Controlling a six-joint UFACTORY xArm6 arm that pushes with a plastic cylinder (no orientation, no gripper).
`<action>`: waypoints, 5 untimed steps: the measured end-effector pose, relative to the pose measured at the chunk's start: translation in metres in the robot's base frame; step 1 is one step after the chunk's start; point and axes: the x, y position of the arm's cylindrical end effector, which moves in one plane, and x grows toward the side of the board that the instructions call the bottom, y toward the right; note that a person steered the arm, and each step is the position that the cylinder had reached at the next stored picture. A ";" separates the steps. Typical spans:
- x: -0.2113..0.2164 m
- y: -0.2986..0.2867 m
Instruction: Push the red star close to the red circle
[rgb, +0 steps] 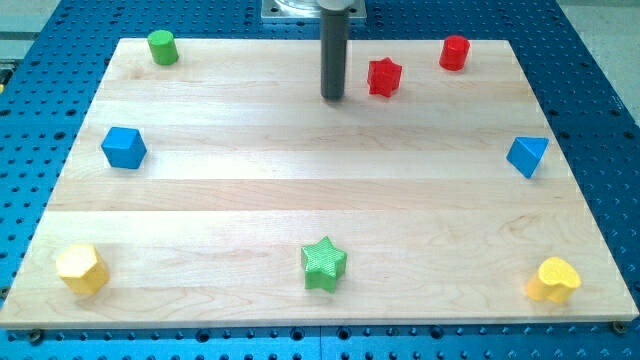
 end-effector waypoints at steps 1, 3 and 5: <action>-0.029 -0.011; -0.027 0.056; 0.023 0.066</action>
